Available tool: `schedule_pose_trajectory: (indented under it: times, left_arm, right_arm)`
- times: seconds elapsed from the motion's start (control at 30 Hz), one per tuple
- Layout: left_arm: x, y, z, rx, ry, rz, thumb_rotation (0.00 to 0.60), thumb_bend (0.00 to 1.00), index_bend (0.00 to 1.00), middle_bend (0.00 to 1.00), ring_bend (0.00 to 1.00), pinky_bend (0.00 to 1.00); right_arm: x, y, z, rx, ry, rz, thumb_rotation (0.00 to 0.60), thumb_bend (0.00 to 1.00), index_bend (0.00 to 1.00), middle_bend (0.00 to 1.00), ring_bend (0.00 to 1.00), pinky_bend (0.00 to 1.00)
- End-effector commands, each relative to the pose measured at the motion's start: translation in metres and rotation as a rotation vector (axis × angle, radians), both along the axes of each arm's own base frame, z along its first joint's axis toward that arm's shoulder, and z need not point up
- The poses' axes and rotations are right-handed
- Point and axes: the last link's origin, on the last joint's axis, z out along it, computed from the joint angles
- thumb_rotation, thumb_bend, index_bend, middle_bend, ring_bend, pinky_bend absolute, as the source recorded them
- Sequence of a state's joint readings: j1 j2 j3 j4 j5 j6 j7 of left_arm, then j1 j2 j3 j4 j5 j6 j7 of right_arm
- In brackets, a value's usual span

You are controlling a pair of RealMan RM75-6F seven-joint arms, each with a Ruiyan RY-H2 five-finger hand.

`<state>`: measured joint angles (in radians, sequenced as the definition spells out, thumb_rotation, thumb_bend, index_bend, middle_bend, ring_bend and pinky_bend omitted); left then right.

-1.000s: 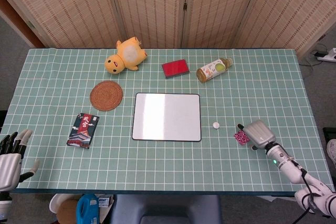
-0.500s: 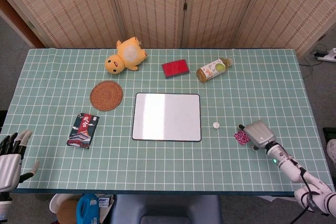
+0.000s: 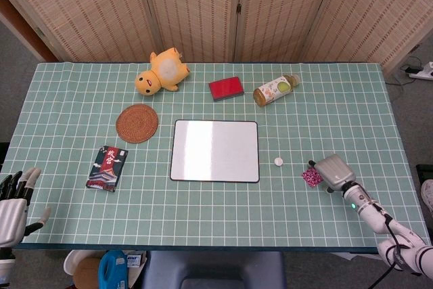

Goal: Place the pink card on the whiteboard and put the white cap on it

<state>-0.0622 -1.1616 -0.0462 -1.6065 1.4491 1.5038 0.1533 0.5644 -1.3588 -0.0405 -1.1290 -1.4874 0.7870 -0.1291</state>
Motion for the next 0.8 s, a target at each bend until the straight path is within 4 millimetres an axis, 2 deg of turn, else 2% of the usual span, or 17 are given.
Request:
schedule_pose_trajectory:
  times: [0.03, 0.8]
  left_arm:
    - [0.0001, 0.0002, -0.0002, -0.001, 0.002, 0.000, 0.600, 0.31, 0.00, 0.00, 0.00, 0.00]
    - [-0.0006, 0.0013, -0.0006, -0.003, 0.006, 0.002, 0.600, 0.31, 0.00, 0.00, 0.00, 0.00]
  right_arm:
    - [-0.0009, -0.0001, 0.0000, -0.001, 0.003, -0.002, 0.600, 0.17, 0.29, 0.82, 0.99, 1.00]
    - [-0.0008, -0.0047, -0.0009, -0.013, -0.006, -0.007, 0.600, 0.22, 0.36, 0.82, 0.99, 1.00]
